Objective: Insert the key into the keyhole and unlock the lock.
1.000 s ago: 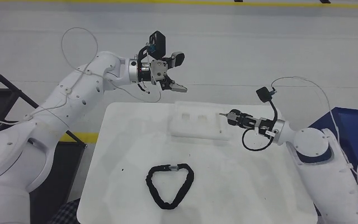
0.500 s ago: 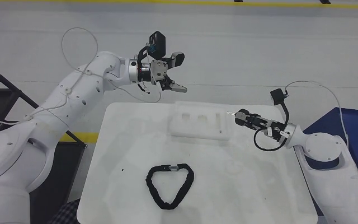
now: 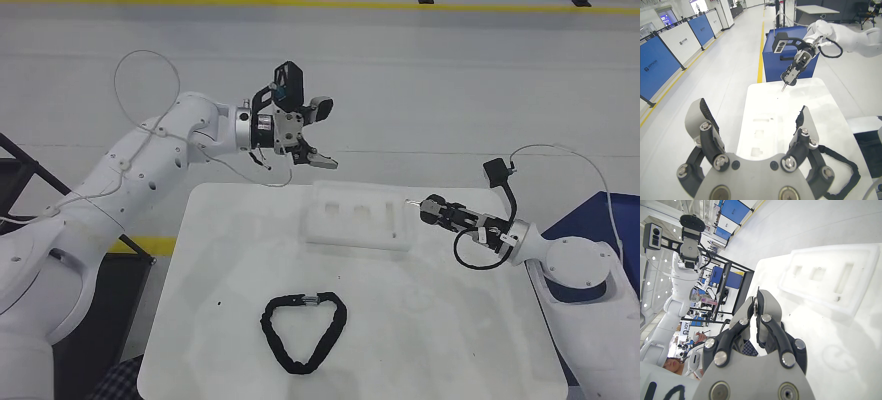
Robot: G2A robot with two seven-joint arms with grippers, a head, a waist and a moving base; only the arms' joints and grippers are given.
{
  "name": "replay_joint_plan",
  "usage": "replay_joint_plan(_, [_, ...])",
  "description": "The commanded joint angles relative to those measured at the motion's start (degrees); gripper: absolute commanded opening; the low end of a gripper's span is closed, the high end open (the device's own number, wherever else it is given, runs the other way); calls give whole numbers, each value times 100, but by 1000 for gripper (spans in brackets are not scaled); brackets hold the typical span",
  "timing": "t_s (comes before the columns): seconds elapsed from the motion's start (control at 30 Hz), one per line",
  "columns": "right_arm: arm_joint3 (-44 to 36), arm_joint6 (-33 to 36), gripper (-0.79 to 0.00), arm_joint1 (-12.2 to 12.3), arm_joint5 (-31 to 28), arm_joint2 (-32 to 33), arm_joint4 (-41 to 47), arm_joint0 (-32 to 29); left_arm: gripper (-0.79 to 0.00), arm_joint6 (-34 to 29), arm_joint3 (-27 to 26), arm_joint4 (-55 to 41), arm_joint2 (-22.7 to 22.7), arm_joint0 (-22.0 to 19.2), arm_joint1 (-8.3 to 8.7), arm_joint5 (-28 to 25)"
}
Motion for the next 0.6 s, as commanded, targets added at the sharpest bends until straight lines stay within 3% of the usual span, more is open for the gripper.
replay_joint_plan(0.0, [0,0,-785,0,0,0,0,0,0,-86,-3,81,-80,93,53,-12])
replay_joint_plan(0.27, [0,0,-785,0,0,0,0,0,0,124,-51,950,-289,797,275,-171])
replay_joint_plan(0.57, [0,0,-785,0,0,0,0,0,0,1233,-199,2466,-219,1499,374,-208])
